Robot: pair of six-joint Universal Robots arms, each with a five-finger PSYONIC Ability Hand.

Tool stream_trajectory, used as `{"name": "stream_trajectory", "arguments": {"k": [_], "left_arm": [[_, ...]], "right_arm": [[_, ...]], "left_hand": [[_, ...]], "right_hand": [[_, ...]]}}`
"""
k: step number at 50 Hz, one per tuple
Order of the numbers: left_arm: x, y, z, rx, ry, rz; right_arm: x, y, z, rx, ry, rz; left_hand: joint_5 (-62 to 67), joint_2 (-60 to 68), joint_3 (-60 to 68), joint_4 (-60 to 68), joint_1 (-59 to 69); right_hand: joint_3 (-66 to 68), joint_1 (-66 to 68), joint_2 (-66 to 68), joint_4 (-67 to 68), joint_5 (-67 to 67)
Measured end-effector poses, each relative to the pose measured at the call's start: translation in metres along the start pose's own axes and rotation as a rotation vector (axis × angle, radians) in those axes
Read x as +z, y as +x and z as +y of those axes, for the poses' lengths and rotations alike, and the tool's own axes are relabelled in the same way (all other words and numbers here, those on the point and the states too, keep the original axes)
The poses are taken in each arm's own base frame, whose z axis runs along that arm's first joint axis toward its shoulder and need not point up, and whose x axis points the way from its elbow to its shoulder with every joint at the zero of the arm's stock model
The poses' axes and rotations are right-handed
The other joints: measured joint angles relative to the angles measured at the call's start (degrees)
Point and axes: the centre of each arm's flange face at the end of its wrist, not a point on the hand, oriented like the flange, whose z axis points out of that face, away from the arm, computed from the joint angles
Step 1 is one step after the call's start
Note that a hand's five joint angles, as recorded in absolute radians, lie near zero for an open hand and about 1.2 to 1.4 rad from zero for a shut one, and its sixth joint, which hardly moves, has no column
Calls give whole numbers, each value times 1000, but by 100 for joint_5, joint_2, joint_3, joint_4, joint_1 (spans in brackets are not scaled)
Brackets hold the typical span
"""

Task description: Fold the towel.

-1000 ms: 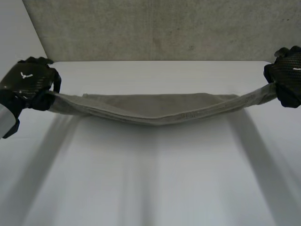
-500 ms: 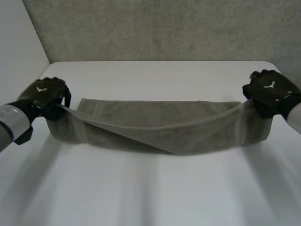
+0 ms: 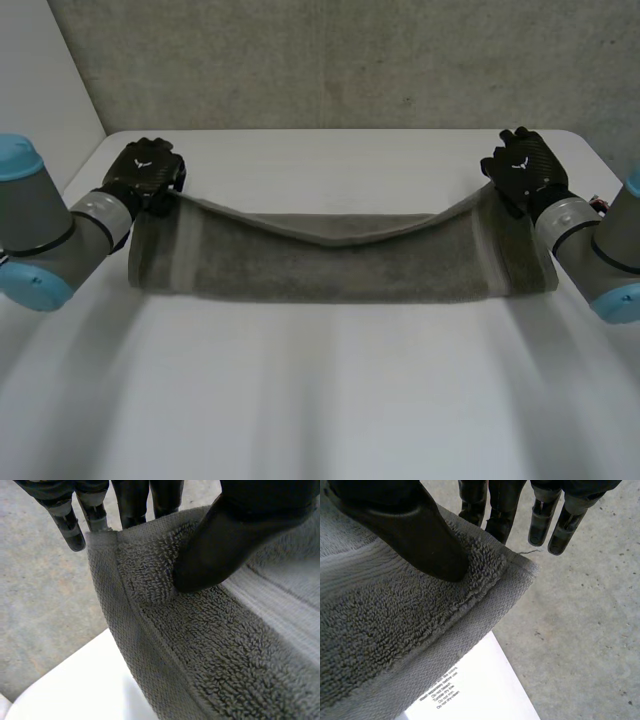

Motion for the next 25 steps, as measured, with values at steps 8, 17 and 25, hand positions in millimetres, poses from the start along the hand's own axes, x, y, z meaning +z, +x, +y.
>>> {"name": "stream_trajectory", "arguments": {"k": [8, 17, 25], "left_arm": [[17, -2, 21, 2, -12, -32], [24, 4, 37, 1, -32, -19], [27, 4, 40, 11, -28, -40]], "right_arm": [[19, -2, 16, -9, 5, 29], [29, -7, 28, -10, 4, 32], [32, -11, 38, -8, -23, 45]], "left_hand": [[0, 0, 0, 0, 0], [0, 0, 0, 0, 0], [-5109, -5017, 0, 0, -4907]], "right_hand": [[0, 0, 0, 0, 0], [0, -157, -127, 0, -147], [0, -3797, -3679, 0, -4053]]}}
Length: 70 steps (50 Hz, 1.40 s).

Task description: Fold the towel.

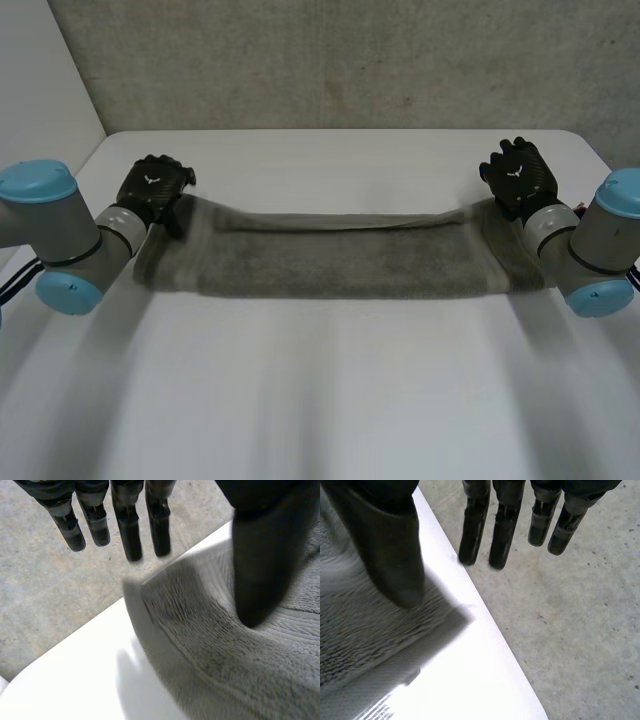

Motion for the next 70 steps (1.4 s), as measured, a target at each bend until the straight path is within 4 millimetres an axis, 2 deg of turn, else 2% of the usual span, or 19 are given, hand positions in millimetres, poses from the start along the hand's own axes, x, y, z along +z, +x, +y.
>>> {"name": "stream_trajectory", "arguments": {"k": [4, 7, 13, 16, 19, 24, 28, 34, 39, 45, 54, 61, 64, 67, 70], "left_arm": [[-1, -2, -4, 3, 2, -25], [-3, -3, -13, 8, 14, -39], [-13, -6, -39, 17, 56, -53], [-26, -9, -59, 21, 86, -62], [-38, -9, -69, 19, 94, -62], [-64, -2, -74, 9, 71, -48], [-85, 5, -72, -3, 41, -33], [-120, 23, -59, -43, -18, 16], [-133, 33, -50, -83, -37, 50], [-137, 36, -46, -115, -38, 61], [-135, 35, -46, -117, -25, 55], [-136, 35, -45, -116, -24, 54], [-136, 35, -45, -116, -23, 53], [-137, 35, -46, -116, -22, 53], [-137, 35, -46, -115, -20, 53]], "right_arm": [[1, 5, -5, -7, 6, 30], [1, 14, -15, -16, 31, 72], [-4, 38, -44, -9, 98, 152], [-17, 54, -68, 40, 146, 185], [-31, 61, -82, 85, 159, 186], [-59, 60, -91, 149, 106, 142], [-81, 51, -86, 189, 14, 80], [-115, 30, -61, 249, -177, -25], [-125, 19, -40, 275, -252, -74], [-123, 12, -20, 274, -282, -106], [-109, 6, 13, 244, -309, -108], [-103, 2, 26, 242, -320, -109], [-101, 1, 29, 243, -322, -111], [-99, 1, 30, 241, -317, -108], [-97, 4, 31, 236, -308, -96]], "left_hand": [[-936, -788, 0, 0, -569], [-979, -807, 0, 0, -578], [-993, -823, 0, 0, -577], [-994, -824, 0, 0, -578], [-993, -824, 0, 0, -578], [-993, -826, 0, 0, -578], [-994, -850, 0, 0, -625], [-1002, -866, 0, 0, -626], [-1002, -866, 0, 0, -626], [-1009, -867, 0, 0, -626], [-1010, -869, 0, 0, -626], [-1013, -871, 0, 0, -626], [-1018, -873, 0, 0, -626], [-1019, -874, 0, 0, -626], [-1019, -874, 0, 0, -626]], "right_hand": [[0, -1792, -1749, 0, -2057], [0, -2301, -2321, 0, -2217], [0, -2383, -2368, 0, -2217], [0, -2399, -2367, 0, -2217], [0, -2412, -2367, 0, -2217], [0, -2414, -2367, 0, -2218], [0, -2426, -2368, 0, -2217], [0, -2436, -2368, 0, -2218], [0, -2334, -2345, 0, -2180], [0, -1612, -1663, 0, -1301], [0, -614, -639, 0, -364], [0, 38, -31, 0, 260], [0, 1084, 1071, 0, 1224], [0, 2652, 2675, 0, 2833], [0, 3670, 3516, 0, 3953]]}}
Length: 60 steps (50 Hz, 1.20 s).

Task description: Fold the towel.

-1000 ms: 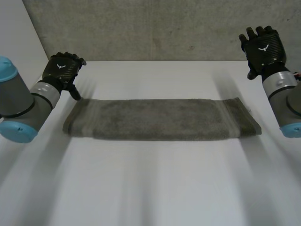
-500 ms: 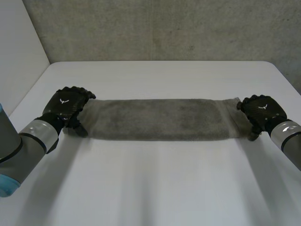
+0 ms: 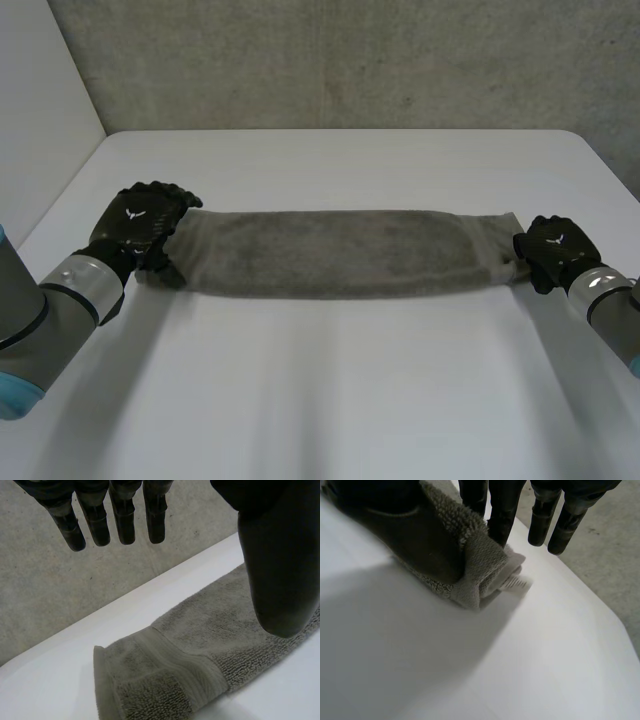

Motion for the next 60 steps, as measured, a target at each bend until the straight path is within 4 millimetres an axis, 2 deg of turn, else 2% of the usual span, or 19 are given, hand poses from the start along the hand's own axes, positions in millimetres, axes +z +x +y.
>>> {"name": "stream_trajectory", "arguments": {"k": [6, 13, 14, 18, 21, 24, 27, 29, 32, 34, 36, 37, 38, 41, 45, 47, 52, 57, 60], "left_arm": [[-1, 0, -1, 0, 2, -2], [-1, -3, -3, 2, 8, -10], [-1, -3, -3, 2, 9, -11], [-2, -4, -5, 3, 13, -15], [-2, -4, -6, 3, 15, -15], [-3, -3, -6, 3, 15, -15], [-4, -3, -6, 3, 15, -14], [-4, -3, -6, 3, 15, -14], [-5, -2, -6, 3, 15, -14], [-5, -2, -6, 3, 15, -15], [-5, -3, -6, 3, 15, -15], [-5, -3, -6, 3, 15, -16], [-5, -3, -6, 3, 15, -16], [-5, -2, -5, 3, 14, -16], [-5, -2, -5, 3, 13, -14], [-5, -1, -5, 3, 13, -14], [-5, 0, -4, 3, 12, -10], [-4, 2, -4, 4, 14, -4], [-3, 5, -6, 8, 25, 6]], "right_arm": [[-1, 21, -3, -4, 16, 58], [-8, 92, -9, -73, 33, 235], [-8, 96, -10, -83, 35, 246], [-12, 123, -26, -164, 66, 320], [-14, 126, -45, -205, 111, 335], [-16, 109, -73, -239, 183, 310], [-18, 71, -106, -264, 273, 239], [-22, 28, -132, -279, 353, 153], [-27, -16, -151, -290, 421, 70], [-34, -65, -167, -300, 483, -23], [-38, -94, -173, -306, 518, -76], [-42, -124, -177, -312, 547, -129], [-44, -134, -178, -314, 556, -147], [-50, -190, -178, -327, 601, -243], [-51, -238, -169, -338, 619, -321], [-48, -250, -164, -341, 615, -336], [-43, -263, -150, -344, 575, -337], [-50, -246, -156, -328, 544, -284], [-59, -224, -164, -304, 529, -240]], "left_hand": [[0, 0, 0, 0, 0], [-15, -8, 0, 0, 0], [-17, -11, 0, 0, 0], [-24, -29, 0, 0, 0], [-24, -29, 0, 0, 0], [-29, -33, 0, 0, -1], [-29, -38, 0, 0, -1], [-30, -40, 0, 0, -1], [-30, -44, 0, 0, -1], [-30, -49, 0, 0, -1], [-30, -50, 0, 0, -1], [-29, -50, 0, 0, -1], [-30, -50, 0, 0, -1], [-30, -50, 0, 0, -1], [-29, -51, 0, 0, -1], [-29, -51, 0, 0, -1], [-31, -51, 0, 0, -1], [-41, -52, 0, 0, -1], [-41, -55, 0, 0, -1]], "right_hand": [[0, 9, 0, 0, 28], [0, 41, 0, 0, 35], [0, 41, 0, 0, 36], [0, 46, 0, 0, 38], [0, 64, 0, 0, 40], [0, 68, 3, 0, 41], [0, 74, 37, 0, 42], [0, 77, 62, 0, 43], [0, 79, 89, 0, 42], [0, 79, 91, 0, 42], [0, 81, 91, 0, 42], [0, 82, 91, 0, 42], [0, 83, 91, 0, 42], [0, 87, 91, 0, 43], [0, 89, 91, 0, 43], [0, -167, -151, 0, -164], [0, -2985, -2947, 0, -3057], [0, -5199, -5168, 0, -5764], [0, -5952, -5839, 0, -6175]]}}
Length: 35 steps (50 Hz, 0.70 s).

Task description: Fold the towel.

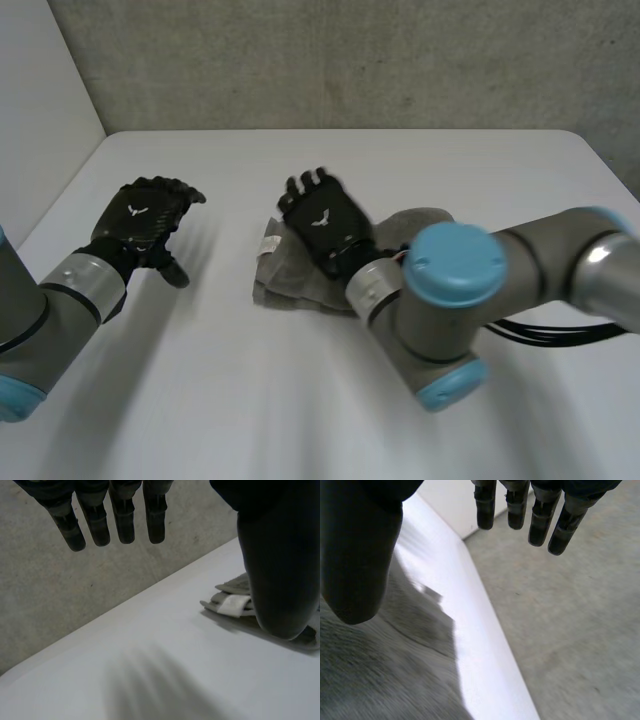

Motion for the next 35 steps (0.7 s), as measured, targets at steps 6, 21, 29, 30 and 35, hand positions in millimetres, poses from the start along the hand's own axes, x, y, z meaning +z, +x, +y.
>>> {"name": "stream_trajectory", "arguments": {"k": [6, 21, 29, 30, 35], "left_arm": [[2, 21, -11, 9, 47, 56], [10, 81, -22, -29, 92, 206], [15, 88, -11, -34, 60, 186], [15, 88, -10, -35, 56, 184], [13, 88, -6, -37, 43, 181]], "right_arm": [[-41, 67, 3, 127, -76, 134], [-102, 102, 107, 358, -433, 206], [-99, 85, 128, 426, -451, 122], [-98, 82, 130, 432, -454, 113], [-96, 75, 137, 452, -469, 91]], "left_hand": [[0, 0, 0, 0, 0], [0, 0, 0, 0, 0], [0, 0, 0, 0, 0], [0, 0, 0, 0, 0], [0, 0, 0, 0, 0]], "right_hand": [[0, -110, -45, 0, 0], [0, 623, 615, 0, 806], [0, 2189, 2160, 0, 2358], [0, 2216, 2161, 0, 2379], [0, 2353, 2275, 0, 2487]]}}
